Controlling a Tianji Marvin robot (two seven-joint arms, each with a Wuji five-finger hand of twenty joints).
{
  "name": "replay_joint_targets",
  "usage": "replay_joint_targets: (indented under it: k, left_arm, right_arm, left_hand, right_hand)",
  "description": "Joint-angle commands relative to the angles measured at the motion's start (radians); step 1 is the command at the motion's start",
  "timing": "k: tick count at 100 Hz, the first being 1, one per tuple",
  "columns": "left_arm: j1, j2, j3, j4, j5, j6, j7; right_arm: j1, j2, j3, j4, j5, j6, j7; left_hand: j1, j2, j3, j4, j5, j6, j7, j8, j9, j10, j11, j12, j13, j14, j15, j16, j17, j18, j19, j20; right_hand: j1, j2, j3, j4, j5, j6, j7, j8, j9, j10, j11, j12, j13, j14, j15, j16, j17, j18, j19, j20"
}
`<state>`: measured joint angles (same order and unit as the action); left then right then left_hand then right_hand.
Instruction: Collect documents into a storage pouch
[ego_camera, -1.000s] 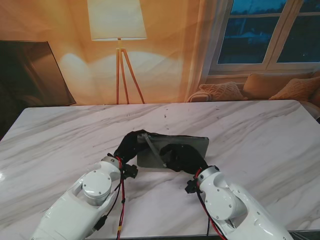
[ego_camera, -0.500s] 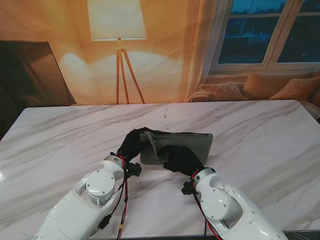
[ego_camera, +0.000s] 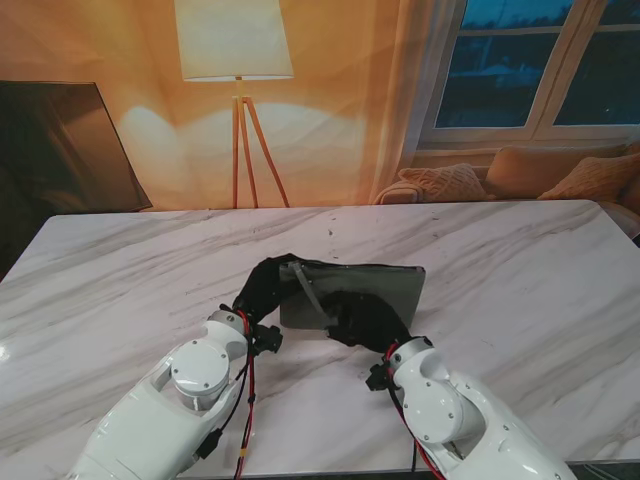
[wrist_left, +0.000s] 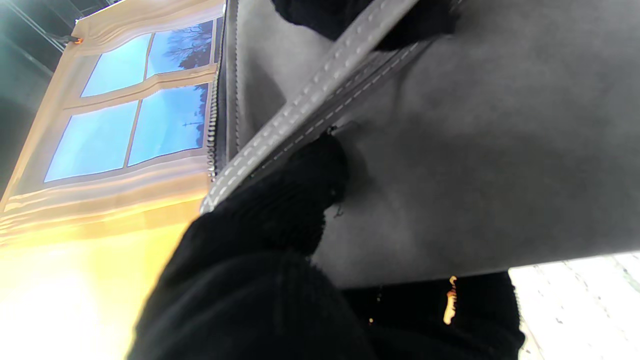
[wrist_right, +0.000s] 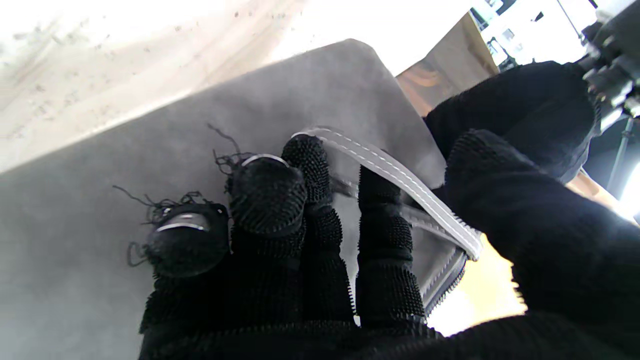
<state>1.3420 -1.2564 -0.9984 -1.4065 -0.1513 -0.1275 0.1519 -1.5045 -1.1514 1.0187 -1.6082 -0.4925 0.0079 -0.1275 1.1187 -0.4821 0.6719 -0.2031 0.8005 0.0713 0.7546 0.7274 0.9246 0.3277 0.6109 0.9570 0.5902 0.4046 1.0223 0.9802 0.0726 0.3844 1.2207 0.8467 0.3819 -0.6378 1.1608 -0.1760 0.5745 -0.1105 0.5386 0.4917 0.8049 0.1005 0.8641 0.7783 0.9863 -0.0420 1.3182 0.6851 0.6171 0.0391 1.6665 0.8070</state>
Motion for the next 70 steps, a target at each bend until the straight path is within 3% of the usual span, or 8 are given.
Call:
replay_joint_targets:
  k: [1, 6, 13, 26, 45, 55, 64, 70]
  left_arm:
    - [-0.002, -0.007, -0.001, -0.009, -0.005, -0.010, -0.011]
    - [-0.002, -0.007, -0.001, -0.009, -0.005, -0.012, -0.009]
    - [-0.002, -0.007, -0.001, -0.010, -0.006, -0.014, -0.008]
    - [0.001, -0.005, -0.004, -0.012, -0.001, -0.015, -0.010]
    - [0.007, 0.004, -0.012, -0.010, 0.002, -0.007, -0.039]
    - [0.011, 0.012, -0.017, -0.010, -0.009, 0.005, -0.074]
    - [0.015, 0.016, -0.021, -0.009, -0.021, 0.017, -0.096]
    - [0.018, 0.020, -0.024, -0.008, -0.023, 0.023, -0.111]
  right_arm:
    - [0.003, 0.004, -0.009, 0.000, 0.013, 0.011, 0.037]
    - [0.005, 0.006, -0.012, -0.001, 0.023, 0.015, 0.052]
    - [0.007, 0.006, -0.015, -0.001, 0.040, 0.024, 0.066]
    - [0.006, 0.004, -0.013, -0.002, 0.061, 0.033, 0.067]
    - [-0.011, 0.003, 0.010, -0.020, 0.041, 0.026, 0.047]
    - [-0.020, -0.001, 0.023, -0.030, 0.020, 0.028, 0.015]
    - [-0.025, 0.000, 0.040, -0.041, 0.008, 0.028, 0.009]
    - [-0.027, 0.002, 0.051, -0.046, -0.003, 0.021, 0.008]
  left_hand:
    - [0.031, 0.075, 0.057, 0.028, 0.085, -0.055, 0.225, 0.120, 0.077, -0.026, 0.056, 0.028, 0.037, 0.082, 0.020, 0.002, 0.002, -0.053, 0.036, 0.032]
    - [0.031, 0.076, 0.057, 0.028, 0.085, -0.055, 0.225, 0.121, 0.078, -0.026, 0.057, 0.028, 0.039, 0.081, 0.020, 0.002, 0.002, -0.053, 0.036, 0.031]
    - [0.032, 0.075, 0.057, 0.028, 0.085, -0.054, 0.225, 0.121, 0.077, -0.026, 0.056, 0.028, 0.038, 0.080, 0.020, 0.002, 0.001, -0.053, 0.036, 0.031]
    - [0.032, 0.077, 0.056, 0.027, 0.084, -0.056, 0.226, 0.122, 0.076, -0.027, 0.055, 0.028, 0.037, 0.081, 0.019, 0.002, 0.002, -0.054, 0.036, 0.030]
    - [0.061, 0.115, 0.007, 0.034, 0.081, -0.056, 0.241, 0.148, 0.058, -0.041, 0.056, 0.034, 0.021, 0.071, 0.008, 0.000, -0.011, -0.066, 0.029, 0.021]
    - [0.088, 0.145, -0.047, 0.049, 0.073, -0.053, 0.246, 0.178, 0.041, -0.048, 0.066, 0.043, 0.008, 0.063, 0.005, 0.005, -0.025, -0.078, 0.026, 0.014]
    - [0.093, 0.146, -0.053, 0.051, 0.072, -0.048, 0.251, 0.185, 0.038, -0.045, 0.071, 0.048, 0.003, 0.066, 0.006, 0.007, -0.032, -0.081, 0.023, 0.012]
    - [0.094, 0.145, -0.053, 0.054, 0.075, -0.043, 0.252, 0.188, 0.037, -0.023, 0.072, 0.049, 0.002, 0.069, 0.009, 0.011, -0.034, -0.080, 0.024, 0.012]
  right_hand:
    - [-0.039, 0.013, -0.021, 0.038, 0.073, -0.062, 0.018, 0.009, -0.038, 0.017, -0.007, 0.001, -0.009, -0.010, 0.030, -0.005, -0.011, 0.006, 0.060, -0.004]
    - [-0.053, 0.031, -0.032, 0.041, 0.122, -0.081, 0.029, 0.014, -0.057, 0.027, -0.018, 0.003, -0.020, -0.007, 0.029, -0.004, -0.024, 0.009, 0.054, -0.001]
    - [-0.039, 0.022, -0.066, -0.037, 0.193, -0.080, 0.109, -0.039, -0.087, 0.038, -0.042, 0.023, -0.043, 0.002, 0.019, 0.003, -0.050, 0.017, 0.033, 0.022]
    - [-0.008, -0.016, -0.087, -0.087, 0.298, -0.033, 0.293, -0.068, -0.139, 0.039, -0.077, 0.011, -0.111, 0.019, -0.035, -0.002, -0.127, 0.022, -0.021, 0.026]
    - [0.023, -0.057, -0.054, -0.118, 0.370, 0.070, 0.488, 0.183, 0.027, 0.057, -0.101, -0.082, -0.063, 0.060, -0.213, -0.083, -0.110, 0.065, -0.090, -0.029]
    - [0.000, 0.037, -0.058, -0.090, 0.450, 0.084, 0.560, 0.340, 0.169, 0.076, 0.014, -0.077, 0.094, 0.054, -0.125, -0.117, 0.039, 0.057, 0.022, -0.076]
    - [-0.062, 0.105, -0.071, 0.023, 0.547, 0.112, 0.580, 0.451, 0.263, 0.076, 0.075, -0.067, 0.198, 0.050, -0.045, -0.147, 0.149, 0.054, 0.130, -0.129]
    - [-0.065, 0.114, -0.108, 0.037, 0.596, 0.123, 0.606, 0.488, 0.310, 0.072, 0.108, -0.051, 0.247, 0.044, 0.006, -0.147, 0.206, 0.044, 0.175, -0.146]
